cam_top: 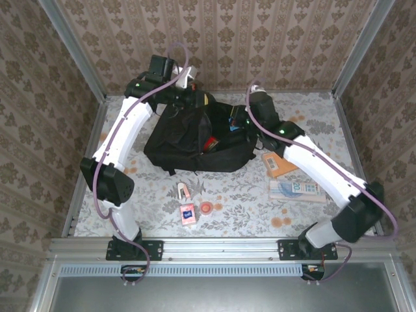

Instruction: Pack books, pencil case, and school supplies into a backpack

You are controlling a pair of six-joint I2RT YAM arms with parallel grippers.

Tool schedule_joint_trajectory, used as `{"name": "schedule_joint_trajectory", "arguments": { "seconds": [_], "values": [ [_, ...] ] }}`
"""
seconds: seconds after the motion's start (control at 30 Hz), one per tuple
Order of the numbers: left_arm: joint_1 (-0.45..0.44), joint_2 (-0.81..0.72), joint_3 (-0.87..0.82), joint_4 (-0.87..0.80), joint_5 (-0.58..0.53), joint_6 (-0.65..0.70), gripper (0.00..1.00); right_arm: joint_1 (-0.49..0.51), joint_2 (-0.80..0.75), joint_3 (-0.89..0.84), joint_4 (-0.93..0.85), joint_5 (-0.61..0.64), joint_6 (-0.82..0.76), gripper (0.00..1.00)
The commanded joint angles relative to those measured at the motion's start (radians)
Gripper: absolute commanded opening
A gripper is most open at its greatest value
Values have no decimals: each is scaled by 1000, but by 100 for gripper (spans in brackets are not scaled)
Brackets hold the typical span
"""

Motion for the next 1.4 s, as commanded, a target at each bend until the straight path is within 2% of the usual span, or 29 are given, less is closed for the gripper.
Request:
{"name": "schedule_joint_trajectory", "arguments": {
  "seconds": [0.0,0.33,0.6,0.63,0.7,0.77,0.83,1.13,1.27,1.37],
  "values": [
    [-1,-29,35,52,47,-22,0,-18,121,59,-54,-18,125,0],
    [3,-52,39,62,63,-36,0,-14,336,112,130,-207,388,0],
    [9,-72,26,90,75,-60,0,-9,457,132,257,-258,592,4],
    [11,-76,25,94,75,-63,0,-8,467,137,268,-268,603,7],
    [15,-81,19,99,76,-66,0,-7,481,145,276,-282,613,26],
    [22,-85,12,100,80,-68,0,-8,476,145,270,-281,605,40],
    [25,-90,2,104,80,-69,0,-9,467,143,263,-280,588,46],
    [37,-107,-40,125,80,-74,0,-12,416,145,242,-303,469,48],
    [50,-109,-73,143,70,-81,0,-10,325,114,201,-292,298,52],
    [57,-93,-70,149,60,-92,0,10,236,114,79,-179,124,55]
  ]
}}
